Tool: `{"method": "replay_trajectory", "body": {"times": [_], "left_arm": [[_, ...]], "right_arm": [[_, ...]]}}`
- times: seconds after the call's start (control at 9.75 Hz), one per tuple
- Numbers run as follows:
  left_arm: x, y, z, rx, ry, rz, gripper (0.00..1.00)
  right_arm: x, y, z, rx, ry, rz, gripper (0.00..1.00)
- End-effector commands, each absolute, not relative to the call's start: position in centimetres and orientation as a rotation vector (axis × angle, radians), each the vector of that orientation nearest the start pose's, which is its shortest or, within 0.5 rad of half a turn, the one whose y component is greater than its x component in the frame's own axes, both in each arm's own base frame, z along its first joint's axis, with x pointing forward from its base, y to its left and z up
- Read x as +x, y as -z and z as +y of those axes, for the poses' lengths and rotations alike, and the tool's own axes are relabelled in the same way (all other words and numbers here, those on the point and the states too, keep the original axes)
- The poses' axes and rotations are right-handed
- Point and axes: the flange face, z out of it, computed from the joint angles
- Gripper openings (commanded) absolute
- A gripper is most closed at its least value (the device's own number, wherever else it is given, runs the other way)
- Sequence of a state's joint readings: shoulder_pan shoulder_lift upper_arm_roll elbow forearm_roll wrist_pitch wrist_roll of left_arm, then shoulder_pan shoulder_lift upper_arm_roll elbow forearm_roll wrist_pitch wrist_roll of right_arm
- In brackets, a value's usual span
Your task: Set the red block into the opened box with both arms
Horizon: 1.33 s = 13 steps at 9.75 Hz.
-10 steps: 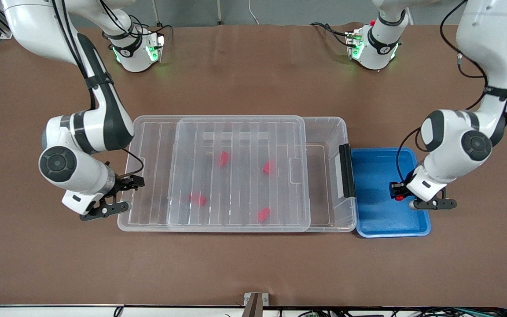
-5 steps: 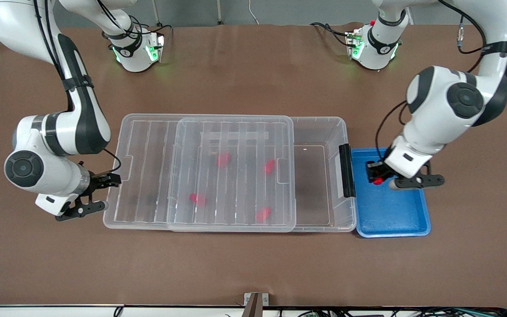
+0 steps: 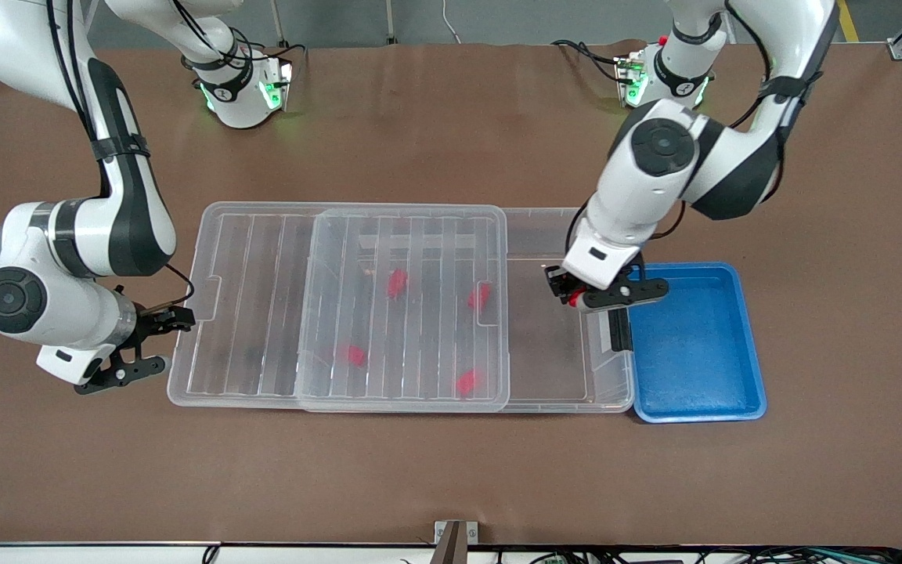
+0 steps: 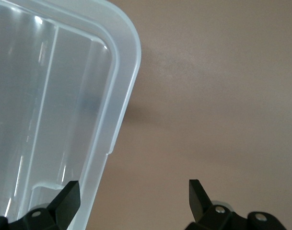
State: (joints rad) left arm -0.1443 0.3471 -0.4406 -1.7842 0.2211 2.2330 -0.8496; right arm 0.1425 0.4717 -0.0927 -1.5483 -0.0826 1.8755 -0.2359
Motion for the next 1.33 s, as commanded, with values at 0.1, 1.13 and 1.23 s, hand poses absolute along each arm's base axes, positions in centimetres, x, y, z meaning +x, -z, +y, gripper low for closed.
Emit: {"method": "replay_trajectory", "body": {"times": [0.1,1.13,1.23], "left_arm": [[56.9,-30.6,-33.6,-3.141,0.086,-0.232,0.00],[54.9,-19.2,-36.2,-3.159,-0.069,-0.146,0.13],[54.9,-18.9,-36.4,-3.164,-0.064,-0.140,0.13]], "right_arm": [[66.6,-37.8,1.6,-3.194,-0.259,-0.598,1.00],[63.7,-52.3,-1.1,-3.150,-0.086,0.055,1.00],[62.9,-53.8,-1.5,-3.145,-0.078,0.075,1.00]]}}
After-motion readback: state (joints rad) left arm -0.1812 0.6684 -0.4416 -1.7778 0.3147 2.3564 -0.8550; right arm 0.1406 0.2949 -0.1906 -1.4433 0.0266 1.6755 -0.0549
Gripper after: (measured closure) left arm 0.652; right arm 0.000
